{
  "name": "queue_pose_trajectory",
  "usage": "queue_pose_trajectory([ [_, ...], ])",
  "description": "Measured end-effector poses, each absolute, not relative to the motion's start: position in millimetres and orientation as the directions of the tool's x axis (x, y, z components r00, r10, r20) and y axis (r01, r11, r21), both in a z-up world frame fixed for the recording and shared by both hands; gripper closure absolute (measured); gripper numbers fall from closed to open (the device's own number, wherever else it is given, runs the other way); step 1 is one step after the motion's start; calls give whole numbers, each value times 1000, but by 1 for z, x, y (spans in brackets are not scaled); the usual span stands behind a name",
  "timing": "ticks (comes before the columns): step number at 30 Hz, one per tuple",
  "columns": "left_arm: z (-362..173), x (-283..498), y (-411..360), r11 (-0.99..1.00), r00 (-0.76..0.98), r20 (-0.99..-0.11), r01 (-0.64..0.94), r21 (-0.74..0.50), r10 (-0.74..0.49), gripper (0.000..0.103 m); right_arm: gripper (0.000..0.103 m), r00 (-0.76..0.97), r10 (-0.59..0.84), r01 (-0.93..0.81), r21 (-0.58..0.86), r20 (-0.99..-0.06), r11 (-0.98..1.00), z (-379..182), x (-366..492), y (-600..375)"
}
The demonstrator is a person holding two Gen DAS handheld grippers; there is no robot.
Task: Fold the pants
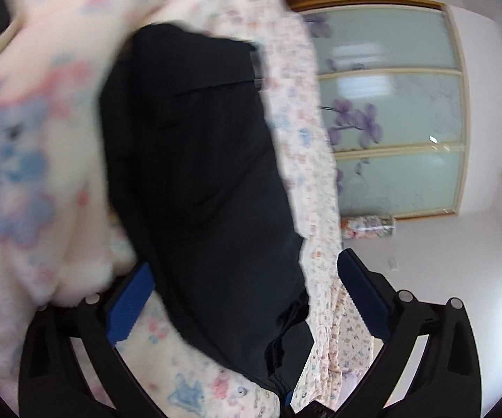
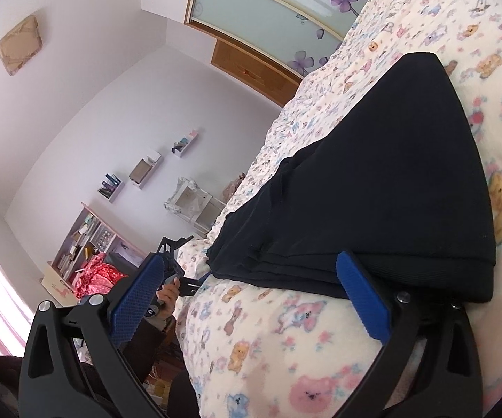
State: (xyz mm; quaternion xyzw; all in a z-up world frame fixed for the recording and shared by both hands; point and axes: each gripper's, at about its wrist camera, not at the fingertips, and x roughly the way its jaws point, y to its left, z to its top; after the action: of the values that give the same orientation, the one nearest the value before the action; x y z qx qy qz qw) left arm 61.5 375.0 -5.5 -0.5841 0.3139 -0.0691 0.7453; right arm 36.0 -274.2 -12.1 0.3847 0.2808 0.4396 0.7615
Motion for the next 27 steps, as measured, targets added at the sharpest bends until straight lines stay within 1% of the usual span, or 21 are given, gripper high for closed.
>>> queue_pose_trajectory([
  [3,4,57,371,357,823,-335,-175,-917,-458,2,1,449,891,-452,843,-68,292,-14,37,-276],
  [4,3,57,370,359,826,-335,-174,-917,-454,2,1,448,892,-451,845,-64,287,-14,37,-276],
  [9,-8,63,374,347,822,-374,-232,-909,-430,2,1,448,892,-451,847,-58,282,-16,37,-276],
  [14,-14,68,379,270,841,-345,-247,-930,-417,2,1,447,893,-452,848,-53,276,-16,37,-276],
  [16,-14,72,380,269,837,-352,-256,-929,-419,2,1,445,894,-451,850,-49,272,-17,37,-277],
  [18,-13,73,377,282,830,-377,-277,-919,-411,10,1,445,895,-451,852,-44,266,-17,37,-278],
  [20,-15,71,377,294,811,-442,-346,-891,-383,39,1,444,895,-451,854,-38,260,-16,37,-279],
  [21,-19,68,380,286,802,-465,-377,-881,-375,47,1,444,896,-451,855,-35,257,-16,37,-279],
  [22,-23,66,382,274,796,-477,-397,-876,-371,64,1,443,896,-451,856,-33,254,-16,37,-279],
  [23,-28,63,385,252,792,-487,-419,-872,-368,77,1,443,896,-450,856,-31,252,-16,37,-280],
  [25,-33,60,388,228,793,-484,-428,-875,-370,79,1,442,896,-451,857,-28,250,-16,36,-280],
  [27,-27,61,384,275,785,-514,-439,-855,-346,82,1,446,894,-450,857,-29,252,-16,36,-280],
])
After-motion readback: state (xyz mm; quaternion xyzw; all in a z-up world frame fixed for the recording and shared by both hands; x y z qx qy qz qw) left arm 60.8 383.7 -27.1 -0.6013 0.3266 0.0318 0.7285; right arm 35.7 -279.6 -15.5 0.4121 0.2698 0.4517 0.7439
